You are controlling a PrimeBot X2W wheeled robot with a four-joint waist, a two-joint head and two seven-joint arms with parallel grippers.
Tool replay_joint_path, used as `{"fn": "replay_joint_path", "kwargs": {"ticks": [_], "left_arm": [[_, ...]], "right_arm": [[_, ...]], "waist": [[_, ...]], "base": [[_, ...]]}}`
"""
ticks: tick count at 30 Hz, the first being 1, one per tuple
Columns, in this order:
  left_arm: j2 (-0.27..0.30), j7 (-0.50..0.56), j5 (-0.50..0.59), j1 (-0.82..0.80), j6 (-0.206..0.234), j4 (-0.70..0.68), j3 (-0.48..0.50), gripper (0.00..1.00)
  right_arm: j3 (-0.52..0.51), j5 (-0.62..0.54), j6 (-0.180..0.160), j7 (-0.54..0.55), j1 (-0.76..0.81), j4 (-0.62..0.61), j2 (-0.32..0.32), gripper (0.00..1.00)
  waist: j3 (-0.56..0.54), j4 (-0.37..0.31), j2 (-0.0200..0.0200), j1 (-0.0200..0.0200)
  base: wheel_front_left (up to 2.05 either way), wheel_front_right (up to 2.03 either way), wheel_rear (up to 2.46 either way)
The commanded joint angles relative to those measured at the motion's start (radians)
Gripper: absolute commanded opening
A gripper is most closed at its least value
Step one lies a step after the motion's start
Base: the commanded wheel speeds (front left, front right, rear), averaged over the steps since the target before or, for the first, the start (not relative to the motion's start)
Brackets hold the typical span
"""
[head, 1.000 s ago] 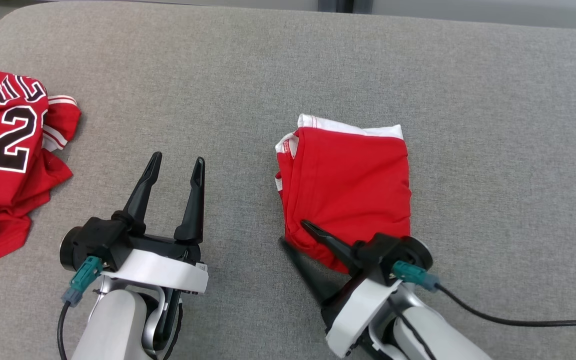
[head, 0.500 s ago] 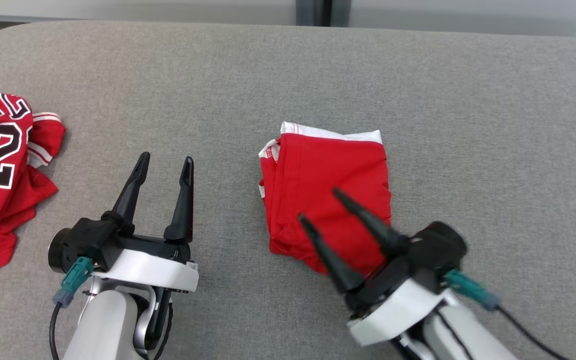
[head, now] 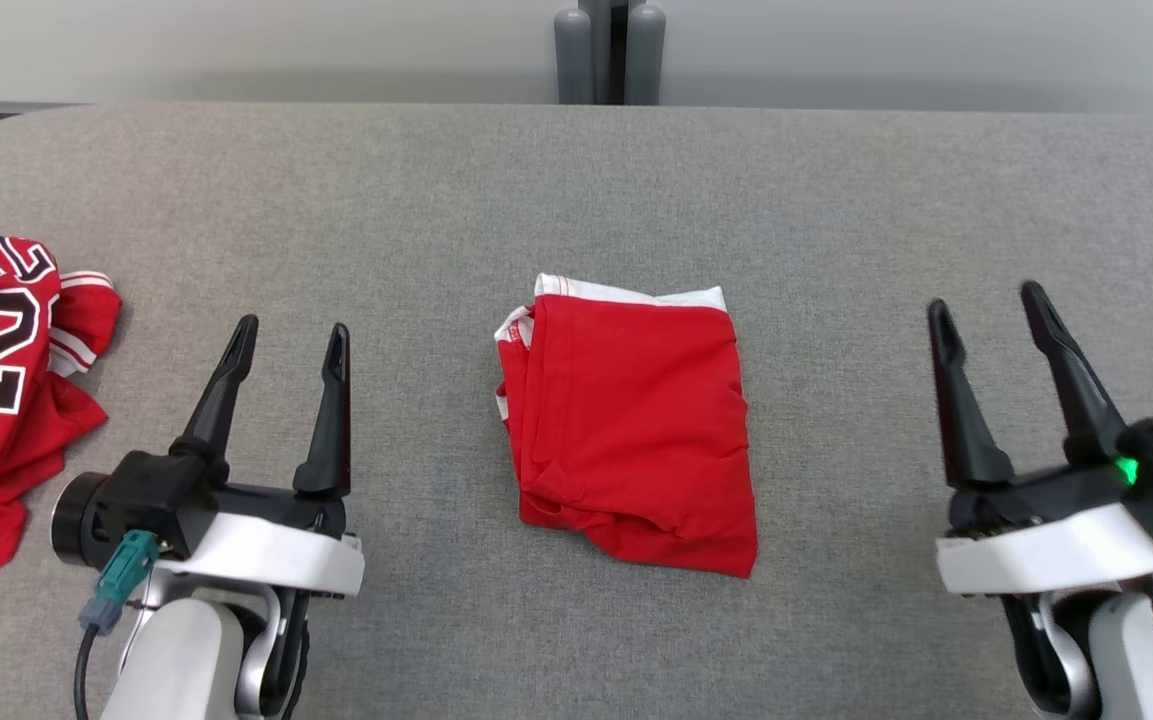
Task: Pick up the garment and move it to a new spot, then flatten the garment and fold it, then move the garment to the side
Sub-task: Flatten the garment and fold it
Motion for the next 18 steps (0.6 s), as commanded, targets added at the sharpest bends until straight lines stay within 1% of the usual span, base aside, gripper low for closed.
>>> {"fn": "replay_joint_path", "kwargs": {"ticks": [1,9,18], "left_arm": [[0.01,0.006,0.007,0.02,0.008,-0.01,0.003,1.0],[0.03,0.028,0.019,0.08,0.021,-0.033,-0.014,1.0],[0.038,0.048,0.011,0.125,0.032,-0.049,-0.022,1.0]], "right_arm": [[-0.033,-0.006,0.0,0.012,0.034,0.001,-0.002,1.0],[-0.118,0.023,0.0,0.039,0.149,0.023,-0.002,1.0],[-0.136,0.048,0.0,0.05,0.213,0.012,-0.002,1.0]], "waist": [[-0.015,-0.002,0.0,0.0],[-0.06,-0.001,0.0,0.0],[-0.088,-0.007,0.0,0.0]], "base": [[0.0,0.0,0.0],[0.0,0.0,0.0],[0.0,0.0,0.0]]}}
